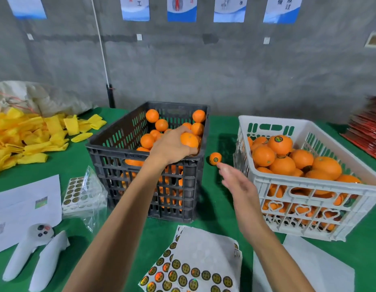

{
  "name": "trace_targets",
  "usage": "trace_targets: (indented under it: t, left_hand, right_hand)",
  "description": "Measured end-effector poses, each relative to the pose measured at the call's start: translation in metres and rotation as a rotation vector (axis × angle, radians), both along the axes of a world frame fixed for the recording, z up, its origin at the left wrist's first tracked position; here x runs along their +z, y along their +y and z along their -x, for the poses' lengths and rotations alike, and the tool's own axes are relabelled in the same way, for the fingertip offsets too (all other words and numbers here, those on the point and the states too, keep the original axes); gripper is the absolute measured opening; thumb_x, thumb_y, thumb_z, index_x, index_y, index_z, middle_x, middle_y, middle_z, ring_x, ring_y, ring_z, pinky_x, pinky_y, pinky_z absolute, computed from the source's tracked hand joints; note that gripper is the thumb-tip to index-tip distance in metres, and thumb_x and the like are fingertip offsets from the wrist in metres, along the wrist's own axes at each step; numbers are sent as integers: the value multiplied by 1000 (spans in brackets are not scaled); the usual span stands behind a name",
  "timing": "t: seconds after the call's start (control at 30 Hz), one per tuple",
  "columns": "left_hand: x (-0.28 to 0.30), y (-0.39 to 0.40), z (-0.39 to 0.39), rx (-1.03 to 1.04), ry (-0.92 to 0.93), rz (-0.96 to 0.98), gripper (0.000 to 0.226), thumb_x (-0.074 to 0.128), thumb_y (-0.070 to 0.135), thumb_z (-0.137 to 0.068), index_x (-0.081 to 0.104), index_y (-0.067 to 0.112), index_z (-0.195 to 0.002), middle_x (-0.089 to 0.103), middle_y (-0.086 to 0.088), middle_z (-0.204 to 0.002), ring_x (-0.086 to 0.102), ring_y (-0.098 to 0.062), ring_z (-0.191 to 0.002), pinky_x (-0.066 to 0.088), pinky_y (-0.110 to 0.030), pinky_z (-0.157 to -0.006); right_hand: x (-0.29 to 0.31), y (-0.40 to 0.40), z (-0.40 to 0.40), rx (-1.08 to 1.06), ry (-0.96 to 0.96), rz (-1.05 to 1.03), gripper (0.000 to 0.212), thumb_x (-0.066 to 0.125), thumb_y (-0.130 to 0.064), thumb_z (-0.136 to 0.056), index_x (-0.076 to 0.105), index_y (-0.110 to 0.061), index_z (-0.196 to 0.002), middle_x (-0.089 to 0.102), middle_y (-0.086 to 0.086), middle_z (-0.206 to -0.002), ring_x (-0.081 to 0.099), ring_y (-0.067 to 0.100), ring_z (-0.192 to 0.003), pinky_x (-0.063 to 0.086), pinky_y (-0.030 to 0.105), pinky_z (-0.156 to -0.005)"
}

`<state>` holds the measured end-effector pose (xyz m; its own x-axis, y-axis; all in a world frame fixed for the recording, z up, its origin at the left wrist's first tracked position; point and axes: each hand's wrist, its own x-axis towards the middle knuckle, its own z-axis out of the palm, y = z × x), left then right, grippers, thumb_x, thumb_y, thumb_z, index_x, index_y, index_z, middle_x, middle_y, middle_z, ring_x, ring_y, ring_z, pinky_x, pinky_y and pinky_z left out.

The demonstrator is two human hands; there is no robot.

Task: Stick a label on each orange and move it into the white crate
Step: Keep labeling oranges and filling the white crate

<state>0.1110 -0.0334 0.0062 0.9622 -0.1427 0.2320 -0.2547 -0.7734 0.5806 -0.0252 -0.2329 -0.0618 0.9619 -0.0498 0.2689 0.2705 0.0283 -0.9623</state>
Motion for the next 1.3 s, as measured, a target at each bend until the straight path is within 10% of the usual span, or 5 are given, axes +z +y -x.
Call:
trace_targets:
  t: [0.27, 0.83, 1.03, 1.3]
  left_hand:
    - [-7, 4, 9, -158, -227, 128, 63, 79, 31, -81, 47, 44, -133, 53, 10, -109, 53, -22, -104, 52, -53, -85]
    - [-13, 6, 0, -172, -312, 252, 67, 84, 42, -82, 45, 53, -135, 53, 10, -129, 56, -9, -116, 56, -38, -96]
    - [-17, 7, -7, -214, -330, 297, 65, 83, 39, -83, 49, 46, -137, 58, 12, -129, 58, -9, -120, 55, -39, -99]
    - [-13, 0, -11, -252, -259, 284, 67, 84, 24, -85, 49, 39, -140, 55, 3, -134, 59, -17, -120, 55, -44, -98]
  right_hand:
    - [76, 45, -105, 80, 173, 18, 64, 67, -59, -91, 52, -25, -143, 57, -13, -131, 55, -2, -108, 39, 16, -78]
    - [61, 45, -127, -163, 230, -273, 13, 63, -24, -101, 74, -23, -107, 75, -8, -107, 66, 11, -106, 43, 18, -70]
    - [46, 34, -118, -412, -752, 709, 33, 50, -37, -107, 69, -25, -132, 56, -9, -148, 44, 10, -140, 30, 33, -118]
    - [42, 24, -111, -302, -474, 851, 59, 47, -52, -106, 46, -18, -154, 45, -4, -158, 35, 12, -149, 30, 42, -123]
